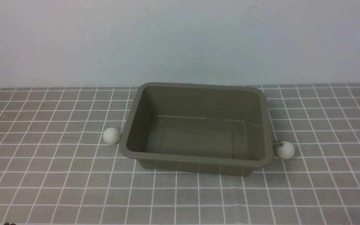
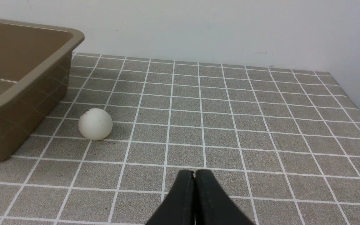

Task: Put the table tennis balls into the box on the grey coffee tablecloth.
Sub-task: 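Reach for and grasp a ping pong ball on the table beside the basket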

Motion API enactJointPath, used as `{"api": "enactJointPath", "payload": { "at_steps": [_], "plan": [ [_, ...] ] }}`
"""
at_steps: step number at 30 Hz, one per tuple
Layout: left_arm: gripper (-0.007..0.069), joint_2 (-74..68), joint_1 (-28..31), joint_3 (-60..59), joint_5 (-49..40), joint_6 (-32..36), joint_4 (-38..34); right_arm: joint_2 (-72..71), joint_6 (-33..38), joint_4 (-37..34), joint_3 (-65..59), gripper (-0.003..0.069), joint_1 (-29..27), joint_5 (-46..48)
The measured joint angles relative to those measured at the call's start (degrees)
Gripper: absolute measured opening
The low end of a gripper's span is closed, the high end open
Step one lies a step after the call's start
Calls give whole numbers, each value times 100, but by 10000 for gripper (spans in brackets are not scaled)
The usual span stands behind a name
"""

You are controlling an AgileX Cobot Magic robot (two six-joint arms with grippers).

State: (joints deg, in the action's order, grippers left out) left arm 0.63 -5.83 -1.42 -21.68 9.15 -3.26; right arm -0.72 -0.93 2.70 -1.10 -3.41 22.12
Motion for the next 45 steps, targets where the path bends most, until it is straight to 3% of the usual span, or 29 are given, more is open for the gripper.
{"api": "enactJointPath", "payload": {
  "at_steps": [28,36,42,45],
  "plan": [
    [-5,0,0,-6,97,-30,28,0,0,0,0,-10,0,0],
    [-5,0,0,-18,1606,-1064,-2057,0,0,0,0,-10,0,0],
    [-5,0,0,-18,3371,-1265,-3507,0,0,243,0,-10,0,-6],
    [-5,0,0,223,3813,-1271,-3851,0,-14,334,-20,-10,0,-156]
  ]
}}
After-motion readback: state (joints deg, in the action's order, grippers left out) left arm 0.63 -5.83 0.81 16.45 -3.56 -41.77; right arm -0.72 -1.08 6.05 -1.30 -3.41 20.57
